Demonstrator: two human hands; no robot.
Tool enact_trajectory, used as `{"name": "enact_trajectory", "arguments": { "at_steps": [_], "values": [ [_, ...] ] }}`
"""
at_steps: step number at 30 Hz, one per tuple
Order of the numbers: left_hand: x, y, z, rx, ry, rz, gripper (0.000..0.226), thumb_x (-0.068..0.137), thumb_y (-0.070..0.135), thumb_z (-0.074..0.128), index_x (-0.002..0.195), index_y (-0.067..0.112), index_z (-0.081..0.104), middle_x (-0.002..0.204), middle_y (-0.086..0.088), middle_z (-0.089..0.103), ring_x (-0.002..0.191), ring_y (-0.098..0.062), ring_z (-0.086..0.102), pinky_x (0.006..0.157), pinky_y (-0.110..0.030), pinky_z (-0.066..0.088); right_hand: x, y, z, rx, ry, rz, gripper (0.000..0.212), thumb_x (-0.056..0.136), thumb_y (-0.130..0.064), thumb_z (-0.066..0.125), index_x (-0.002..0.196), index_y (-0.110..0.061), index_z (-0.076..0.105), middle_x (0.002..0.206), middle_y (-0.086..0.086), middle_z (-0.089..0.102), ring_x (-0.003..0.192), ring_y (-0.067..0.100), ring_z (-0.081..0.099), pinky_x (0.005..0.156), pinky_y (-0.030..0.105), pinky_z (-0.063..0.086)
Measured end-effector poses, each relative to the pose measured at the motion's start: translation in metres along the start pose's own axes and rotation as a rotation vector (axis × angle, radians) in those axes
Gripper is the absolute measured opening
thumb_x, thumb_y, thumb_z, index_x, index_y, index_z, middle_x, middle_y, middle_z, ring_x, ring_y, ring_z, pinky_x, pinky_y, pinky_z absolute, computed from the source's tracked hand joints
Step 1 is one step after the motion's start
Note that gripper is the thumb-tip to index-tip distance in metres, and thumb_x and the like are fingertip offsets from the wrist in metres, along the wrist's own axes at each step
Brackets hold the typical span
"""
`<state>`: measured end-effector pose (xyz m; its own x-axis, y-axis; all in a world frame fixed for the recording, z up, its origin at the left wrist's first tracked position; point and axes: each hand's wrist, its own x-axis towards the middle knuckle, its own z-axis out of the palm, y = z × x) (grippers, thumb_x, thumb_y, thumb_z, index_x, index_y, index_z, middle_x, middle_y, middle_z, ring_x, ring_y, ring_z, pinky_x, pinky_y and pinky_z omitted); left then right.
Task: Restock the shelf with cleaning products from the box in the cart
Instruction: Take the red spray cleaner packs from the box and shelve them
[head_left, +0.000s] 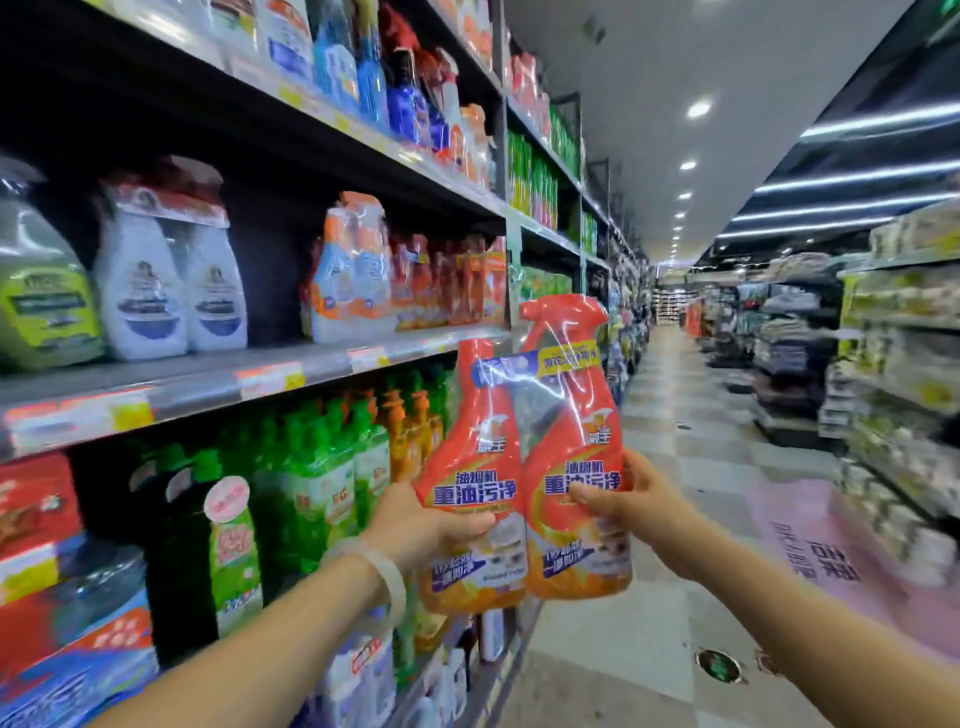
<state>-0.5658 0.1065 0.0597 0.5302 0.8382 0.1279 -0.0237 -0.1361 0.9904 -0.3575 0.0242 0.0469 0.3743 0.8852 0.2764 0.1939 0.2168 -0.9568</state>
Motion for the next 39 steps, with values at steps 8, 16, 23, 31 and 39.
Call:
{"name": "enact_trajectory", "arguments": {
  "at_steps": [8, 16, 23, 31, 39],
  "values": [
    [0.176, 0.0, 0.048, 0.038, 0.097, 0.067, 0.025, 0.067, -0.002, 0.08, 0.086, 0.009, 0.068, 0.063, 0.005, 0.073, 0.055, -0.007, 0.069, 0.048, -0.018, 0.05, 0.176, 0.014, -0.077, -0.086, -0.057, -0.093, 0.029, 0.08, -0.008, 0.071, 0.102, -0.018, 0.057, 0.099, 0.008, 0.073, 0.088, 0.024, 0.071, 0.086, 0.044, 0.056],
    [0.322, 0.04, 0.046, 0.189, 0.257, 0.177, 0.026, 0.067, 0.006, 0.083, 0.088, 0.009, 0.067, 0.074, -0.003, 0.072, 0.054, -0.007, 0.067, 0.049, -0.019, 0.051, 0.357, 0.013, -0.095, -0.04, -0.152, -0.209, 0.033, 0.083, -0.015, 0.068, 0.113, -0.015, 0.056, 0.104, 0.009, 0.071, 0.091, 0.026, 0.068, 0.088, 0.044, 0.054],
    [0.454, 0.092, -0.001, 0.36, 0.35, 0.286, 0.045, 0.061, 0.013, 0.086, 0.101, 0.005, 0.068, 0.091, -0.011, 0.075, 0.087, -0.028, 0.072, 0.084, -0.041, 0.057, 0.502, 0.001, -0.076, 0.098, -0.173, -0.372, 0.029, 0.089, -0.012, 0.062, 0.116, -0.011, 0.055, 0.104, 0.007, 0.069, 0.084, 0.019, 0.068, 0.074, 0.028, 0.058],
    [0.588, 0.125, -0.046, 0.453, 0.439, 0.273, 0.06, 0.049, 0.027, 0.092, 0.099, 0.005, 0.069, 0.09, -0.009, 0.074, 0.086, -0.027, 0.071, 0.087, -0.044, 0.056, 0.671, -0.009, -0.049, 0.118, -0.237, -0.461, 0.012, 0.088, -0.012, 0.061, 0.099, -0.017, 0.057, 0.076, -0.006, 0.072, 0.06, 0.007, 0.068, 0.054, 0.024, 0.057],
    [0.651, 0.112, -0.069, 0.571, 0.617, 0.2, 0.039, 0.066, 0.032, 0.083, 0.095, 0.01, 0.068, 0.091, -0.007, 0.074, 0.077, -0.024, 0.068, 0.07, -0.033, 0.054, 0.782, 0.011, -0.012, 0.17, -0.377, -0.446, 0.027, 0.086, -0.016, 0.066, 0.11, -0.012, 0.054, 0.104, 0.009, 0.069, 0.093, 0.026, 0.068, 0.081, 0.039, 0.056]
  ]
}}
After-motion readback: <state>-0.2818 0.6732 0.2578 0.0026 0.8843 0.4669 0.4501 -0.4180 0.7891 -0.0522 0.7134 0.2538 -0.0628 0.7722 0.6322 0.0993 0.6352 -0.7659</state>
